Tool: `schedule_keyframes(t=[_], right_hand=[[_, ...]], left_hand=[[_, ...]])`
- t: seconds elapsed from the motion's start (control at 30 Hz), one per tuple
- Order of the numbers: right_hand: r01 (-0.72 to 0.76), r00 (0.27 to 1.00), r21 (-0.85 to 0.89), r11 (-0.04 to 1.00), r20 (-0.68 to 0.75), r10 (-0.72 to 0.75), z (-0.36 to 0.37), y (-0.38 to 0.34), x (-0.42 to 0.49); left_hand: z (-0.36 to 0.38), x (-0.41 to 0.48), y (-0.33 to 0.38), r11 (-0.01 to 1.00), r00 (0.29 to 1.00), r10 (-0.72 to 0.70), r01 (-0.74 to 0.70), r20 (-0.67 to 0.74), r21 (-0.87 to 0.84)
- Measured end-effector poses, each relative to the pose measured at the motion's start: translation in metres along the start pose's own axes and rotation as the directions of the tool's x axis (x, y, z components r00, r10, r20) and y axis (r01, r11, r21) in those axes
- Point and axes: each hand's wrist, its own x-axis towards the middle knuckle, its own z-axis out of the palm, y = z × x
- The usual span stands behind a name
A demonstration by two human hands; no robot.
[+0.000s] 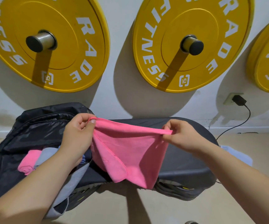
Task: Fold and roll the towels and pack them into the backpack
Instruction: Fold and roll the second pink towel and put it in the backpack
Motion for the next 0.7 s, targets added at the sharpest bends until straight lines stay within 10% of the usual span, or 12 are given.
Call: schedule_keyframes(t=[0.2,0.7], right_hand=[[0.006,1.0,0.531,0.847,0.014,-0.016,-0.015,0.002,-0.005],[0.095,0.995,0.205,0.974,-0.052,-0.086,-0.047,-0.022,-0.019]], left_hand=[[-0.011,0.011,-0.011,0.993,0.994,-0.081,0.074,0.073,0.093],[-0.021,0.011,0.015,0.991,0.995,0.095,-0.095,-0.006,-0.098]])
